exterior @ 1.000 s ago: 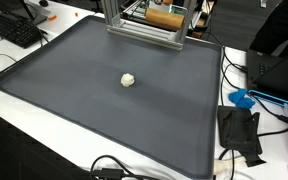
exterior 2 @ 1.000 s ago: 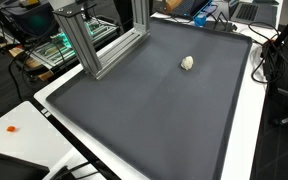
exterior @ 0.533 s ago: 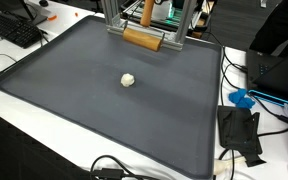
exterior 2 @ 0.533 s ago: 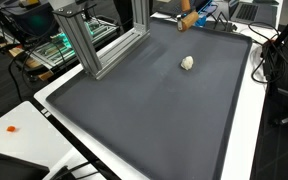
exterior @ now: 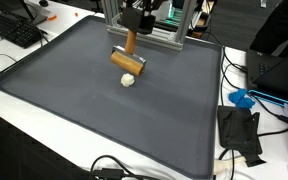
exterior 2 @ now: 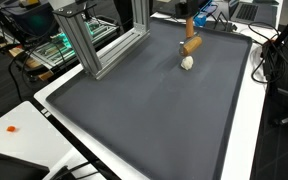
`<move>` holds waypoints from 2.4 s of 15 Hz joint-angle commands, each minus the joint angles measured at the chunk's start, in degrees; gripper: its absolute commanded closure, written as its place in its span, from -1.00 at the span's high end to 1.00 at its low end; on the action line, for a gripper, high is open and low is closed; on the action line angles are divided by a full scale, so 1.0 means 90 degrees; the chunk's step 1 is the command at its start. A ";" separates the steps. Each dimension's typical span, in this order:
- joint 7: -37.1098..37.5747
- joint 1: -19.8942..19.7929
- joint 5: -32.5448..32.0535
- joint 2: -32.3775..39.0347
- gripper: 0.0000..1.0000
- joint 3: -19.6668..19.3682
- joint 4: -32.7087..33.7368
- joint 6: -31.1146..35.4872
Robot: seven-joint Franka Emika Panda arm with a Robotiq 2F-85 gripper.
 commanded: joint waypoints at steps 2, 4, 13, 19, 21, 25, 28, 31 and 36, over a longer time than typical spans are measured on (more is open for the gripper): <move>0.0318 0.0370 -0.0199 0.0535 -0.57 -0.0425 0.0352 0.0065; 0.0345 0.0484 -0.0177 0.0668 -0.57 -0.0559 0.0402 0.0061; 0.0135 0.0737 0.0073 0.0793 -0.57 -0.0841 0.0304 -0.0196; -0.0044 0.0763 0.0292 0.0749 -0.57 -0.0818 0.0225 -0.0453; -0.0136 0.0767 0.0378 0.0737 -0.57 -0.0809 0.0211 -0.0514; -0.0472 0.0753 0.0580 0.0711 -0.57 -0.0805 0.0162 -0.0512; -0.0627 0.0763 0.0576 0.0748 -0.57 -0.0825 0.0152 -0.0300; -0.0315 0.0803 0.0308 0.0874 -0.57 -0.0884 0.0167 0.0102; 0.0126 0.0871 -0.0043 0.1025 -0.57 -0.1009 0.0115 0.0660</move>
